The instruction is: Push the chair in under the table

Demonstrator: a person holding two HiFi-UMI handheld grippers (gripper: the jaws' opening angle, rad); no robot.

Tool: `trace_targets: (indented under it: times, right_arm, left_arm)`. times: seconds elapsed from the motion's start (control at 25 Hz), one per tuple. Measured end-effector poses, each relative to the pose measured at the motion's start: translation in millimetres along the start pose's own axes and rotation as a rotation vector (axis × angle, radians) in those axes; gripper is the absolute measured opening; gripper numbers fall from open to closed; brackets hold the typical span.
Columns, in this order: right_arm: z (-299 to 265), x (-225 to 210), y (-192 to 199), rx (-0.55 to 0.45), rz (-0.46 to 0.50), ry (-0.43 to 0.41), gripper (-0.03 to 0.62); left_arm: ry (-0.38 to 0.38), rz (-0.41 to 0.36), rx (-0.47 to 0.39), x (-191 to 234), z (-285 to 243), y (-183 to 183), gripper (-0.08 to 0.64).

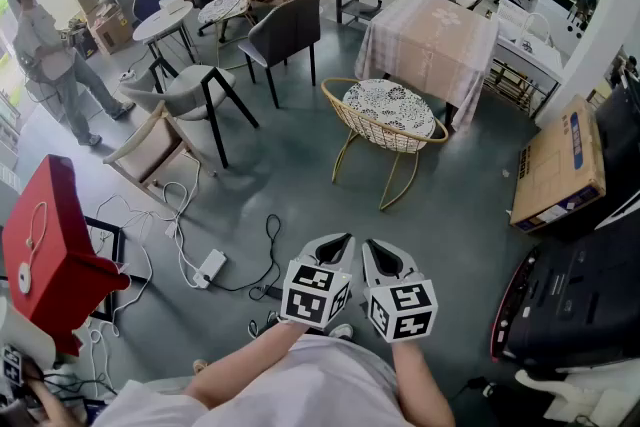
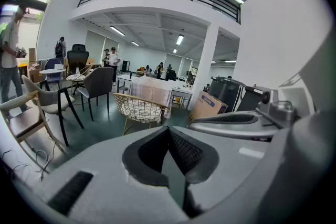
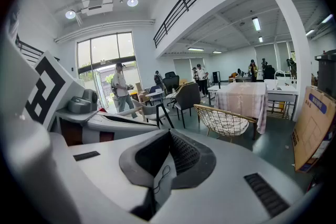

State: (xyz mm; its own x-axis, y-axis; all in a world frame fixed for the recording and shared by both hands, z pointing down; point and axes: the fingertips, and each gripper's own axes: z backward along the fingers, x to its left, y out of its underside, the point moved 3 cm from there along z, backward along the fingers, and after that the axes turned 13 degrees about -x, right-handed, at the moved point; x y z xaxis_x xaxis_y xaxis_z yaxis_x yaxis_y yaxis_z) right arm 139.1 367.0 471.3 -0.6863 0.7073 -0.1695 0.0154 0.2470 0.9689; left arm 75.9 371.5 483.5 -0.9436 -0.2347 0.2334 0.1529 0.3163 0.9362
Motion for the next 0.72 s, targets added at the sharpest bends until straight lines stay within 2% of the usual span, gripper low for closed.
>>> trace_targets:
  times: [0.44,0.72]
  right_arm:
    - [-5,-2,2,0.006,-0.048,-0.024,0.003]
    - [-24,-7,-2,0.021,-0.038,-0.040,0.003]
  left_arm:
    - [-0.016,-0.007,0.008,0,3,-1,0.005]
    - [-0.008,-0.012,0.007,14,-17,-9,0.005]
